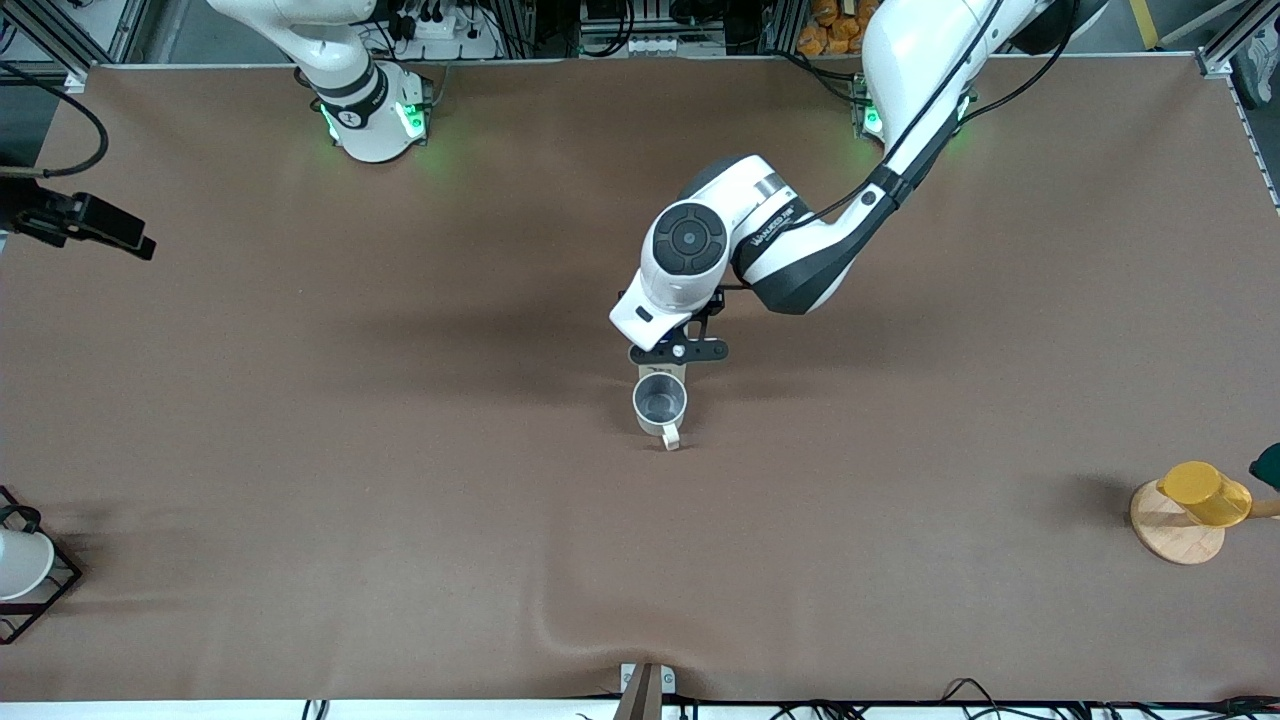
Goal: Place milk next to cup
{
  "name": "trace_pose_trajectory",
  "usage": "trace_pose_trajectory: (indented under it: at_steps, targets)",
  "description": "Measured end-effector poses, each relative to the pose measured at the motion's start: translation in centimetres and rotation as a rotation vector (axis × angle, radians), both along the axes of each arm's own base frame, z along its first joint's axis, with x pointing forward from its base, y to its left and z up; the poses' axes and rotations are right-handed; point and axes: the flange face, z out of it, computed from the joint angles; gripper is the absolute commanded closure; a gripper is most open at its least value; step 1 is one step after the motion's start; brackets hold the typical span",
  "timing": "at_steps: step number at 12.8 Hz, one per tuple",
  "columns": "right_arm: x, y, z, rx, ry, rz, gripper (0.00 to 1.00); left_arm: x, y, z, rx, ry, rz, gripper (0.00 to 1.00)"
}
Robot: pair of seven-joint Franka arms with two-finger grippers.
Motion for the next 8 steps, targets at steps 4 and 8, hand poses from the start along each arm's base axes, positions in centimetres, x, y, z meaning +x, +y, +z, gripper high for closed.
trace_pose_trajectory:
  at_steps: [4, 8]
  targets:
    - [-0.5, -1.8, 0.5, 0.005, 0.009, 0.038, 0.0, 0.8, 0.1, 0.9, -0.024, -0.024, 0.014, 0.0]
    - [-0.6, -2.8, 0.5, 0.007, 0.014, 0.034, 0.0, 5.1, 4.1, 6.7, -0.068, -0.115, 0.102, 0.0]
